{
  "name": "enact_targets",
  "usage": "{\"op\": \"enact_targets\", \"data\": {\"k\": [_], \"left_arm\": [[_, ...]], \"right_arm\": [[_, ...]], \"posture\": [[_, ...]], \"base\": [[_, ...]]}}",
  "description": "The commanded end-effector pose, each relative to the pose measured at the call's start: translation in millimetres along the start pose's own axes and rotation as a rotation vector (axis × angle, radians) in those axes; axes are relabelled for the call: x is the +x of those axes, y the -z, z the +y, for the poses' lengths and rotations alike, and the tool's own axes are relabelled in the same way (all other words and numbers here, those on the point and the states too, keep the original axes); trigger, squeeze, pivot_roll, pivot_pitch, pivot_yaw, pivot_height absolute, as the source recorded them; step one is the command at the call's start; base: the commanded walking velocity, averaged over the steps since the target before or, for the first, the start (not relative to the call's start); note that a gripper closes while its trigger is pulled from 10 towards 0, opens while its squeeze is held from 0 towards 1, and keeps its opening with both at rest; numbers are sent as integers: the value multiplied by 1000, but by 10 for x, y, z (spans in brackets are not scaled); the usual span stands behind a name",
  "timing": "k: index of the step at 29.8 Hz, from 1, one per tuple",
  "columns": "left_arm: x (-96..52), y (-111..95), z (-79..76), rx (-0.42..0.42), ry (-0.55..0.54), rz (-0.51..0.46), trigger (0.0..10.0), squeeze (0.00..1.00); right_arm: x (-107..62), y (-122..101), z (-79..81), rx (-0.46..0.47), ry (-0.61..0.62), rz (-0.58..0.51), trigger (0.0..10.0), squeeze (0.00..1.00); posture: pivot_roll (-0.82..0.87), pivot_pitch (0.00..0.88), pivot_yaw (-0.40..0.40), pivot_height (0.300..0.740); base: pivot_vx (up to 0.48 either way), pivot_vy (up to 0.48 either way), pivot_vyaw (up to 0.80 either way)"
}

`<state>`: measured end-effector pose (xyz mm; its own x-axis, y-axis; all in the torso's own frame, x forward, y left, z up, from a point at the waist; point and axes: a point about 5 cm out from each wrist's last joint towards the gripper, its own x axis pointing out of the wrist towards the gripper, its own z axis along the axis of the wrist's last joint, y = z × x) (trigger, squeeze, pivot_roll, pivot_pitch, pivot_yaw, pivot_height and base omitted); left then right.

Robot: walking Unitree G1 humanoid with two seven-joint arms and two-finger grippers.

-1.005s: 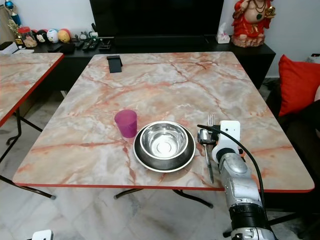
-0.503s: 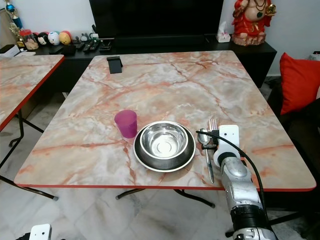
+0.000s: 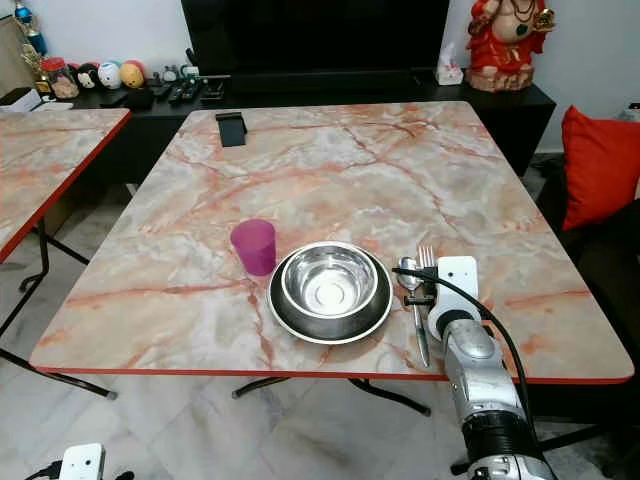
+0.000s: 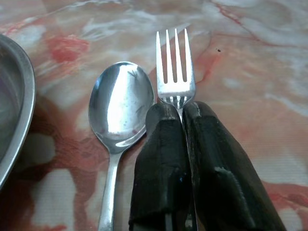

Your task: Setting the table

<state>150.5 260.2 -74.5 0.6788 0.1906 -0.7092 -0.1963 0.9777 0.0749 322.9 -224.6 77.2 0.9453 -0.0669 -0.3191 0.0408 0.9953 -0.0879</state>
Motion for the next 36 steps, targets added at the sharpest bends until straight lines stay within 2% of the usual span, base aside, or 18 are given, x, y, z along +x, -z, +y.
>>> {"op": "enact_targets", "data": {"k": [1, 36], "left_arm": [[-6, 12, -12, 13, 6, -1, 10000, 0], [6, -83, -14, 49, 22, -48, 10000, 0]], "right_arm": [[19, -36, 5, -11, 2, -10, 10000, 0], [25, 13, 17, 0, 17, -12, 10000, 0]], "posture": [[-73, 0, 58, 724], [-62, 0, 72, 724]], "base": [[0, 0, 0], [0, 0, 0]]}}
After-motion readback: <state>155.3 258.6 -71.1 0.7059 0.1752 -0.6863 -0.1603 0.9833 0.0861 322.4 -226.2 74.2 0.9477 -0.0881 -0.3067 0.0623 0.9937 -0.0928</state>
